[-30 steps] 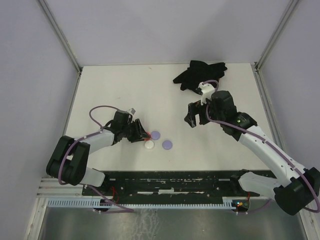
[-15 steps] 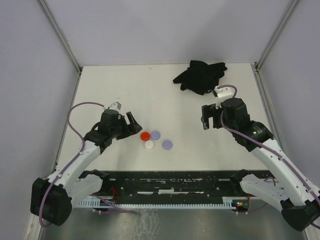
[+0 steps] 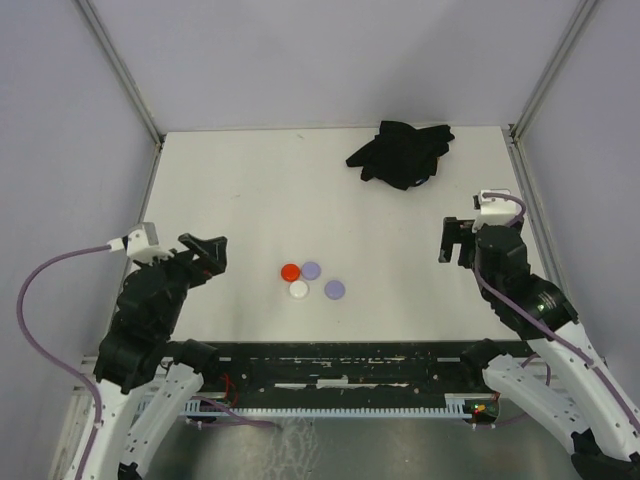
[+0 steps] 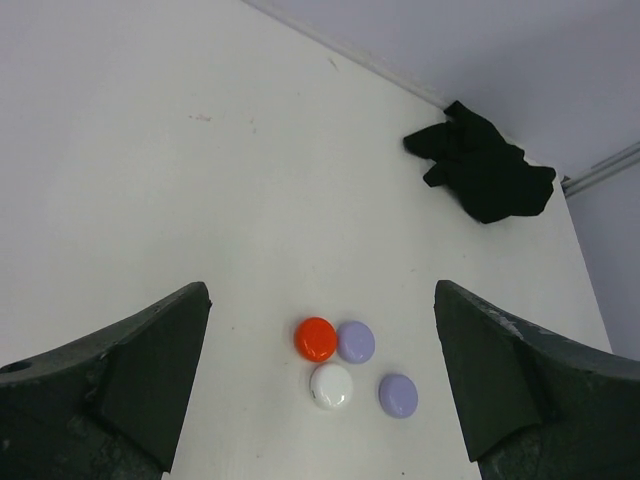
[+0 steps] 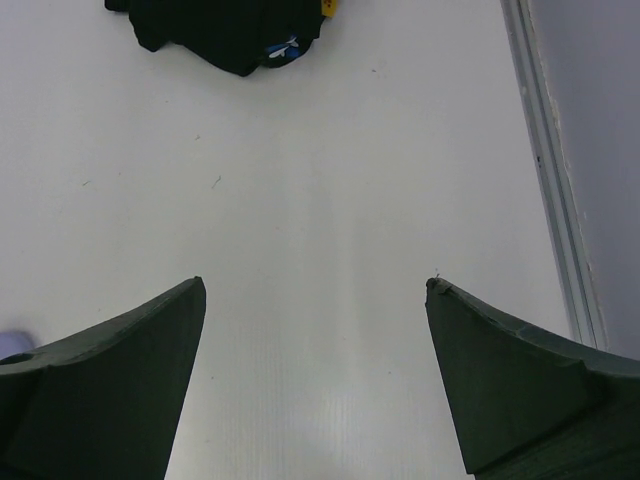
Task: Insert the wireless bluetooth earbuds into the charging case
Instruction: Reset both arms
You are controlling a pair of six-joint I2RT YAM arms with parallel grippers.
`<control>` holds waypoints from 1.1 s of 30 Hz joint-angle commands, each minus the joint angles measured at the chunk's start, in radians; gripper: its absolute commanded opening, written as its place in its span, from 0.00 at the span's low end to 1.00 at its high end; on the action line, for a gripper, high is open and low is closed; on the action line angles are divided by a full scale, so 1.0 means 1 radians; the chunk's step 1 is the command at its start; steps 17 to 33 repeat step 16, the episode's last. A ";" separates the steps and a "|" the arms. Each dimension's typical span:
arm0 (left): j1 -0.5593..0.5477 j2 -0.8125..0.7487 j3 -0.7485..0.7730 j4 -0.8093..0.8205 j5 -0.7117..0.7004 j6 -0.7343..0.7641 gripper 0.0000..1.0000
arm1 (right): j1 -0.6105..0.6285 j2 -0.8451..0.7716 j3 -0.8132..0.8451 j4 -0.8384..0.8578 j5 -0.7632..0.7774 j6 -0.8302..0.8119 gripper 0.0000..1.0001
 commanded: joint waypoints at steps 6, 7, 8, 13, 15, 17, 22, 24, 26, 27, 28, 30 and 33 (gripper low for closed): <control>0.002 -0.160 0.011 -0.014 -0.123 0.108 0.99 | -0.002 -0.057 -0.028 0.048 0.076 0.036 0.99; 0.002 -0.166 0.007 -0.014 -0.128 0.108 0.99 | -0.002 -0.056 -0.028 0.048 0.074 0.038 0.99; 0.002 -0.174 0.004 -0.012 -0.131 0.108 0.99 | -0.001 -0.056 -0.028 0.050 0.075 0.043 0.99; 0.003 -0.177 -0.002 -0.007 -0.110 0.105 0.99 | -0.002 -0.059 -0.033 0.070 0.064 0.044 0.99; 0.002 -0.177 -0.003 -0.006 -0.102 0.106 0.99 | -0.002 -0.053 -0.031 0.080 0.061 0.043 0.99; 0.002 -0.177 -0.004 -0.006 -0.100 0.109 0.99 | -0.003 -0.046 -0.030 0.080 0.058 0.041 0.99; 0.002 -0.177 -0.004 -0.006 -0.100 0.109 0.99 | -0.003 -0.046 -0.030 0.080 0.058 0.041 0.99; 0.002 -0.177 -0.004 -0.006 -0.100 0.109 0.99 | -0.003 -0.046 -0.030 0.080 0.058 0.041 0.99; 0.002 -0.177 -0.004 -0.006 -0.100 0.109 0.99 | -0.003 -0.046 -0.030 0.080 0.058 0.041 0.99; 0.002 -0.177 -0.004 -0.006 -0.100 0.109 0.99 | -0.003 -0.046 -0.030 0.080 0.058 0.041 0.99; 0.002 -0.177 -0.004 -0.006 -0.100 0.109 0.99 | -0.003 -0.046 -0.030 0.080 0.058 0.041 0.99; 0.002 -0.177 -0.004 -0.006 -0.100 0.109 0.99 | -0.003 -0.046 -0.030 0.080 0.058 0.041 0.99; 0.002 -0.177 -0.004 -0.006 -0.100 0.109 0.99 | -0.003 -0.046 -0.030 0.080 0.058 0.041 0.99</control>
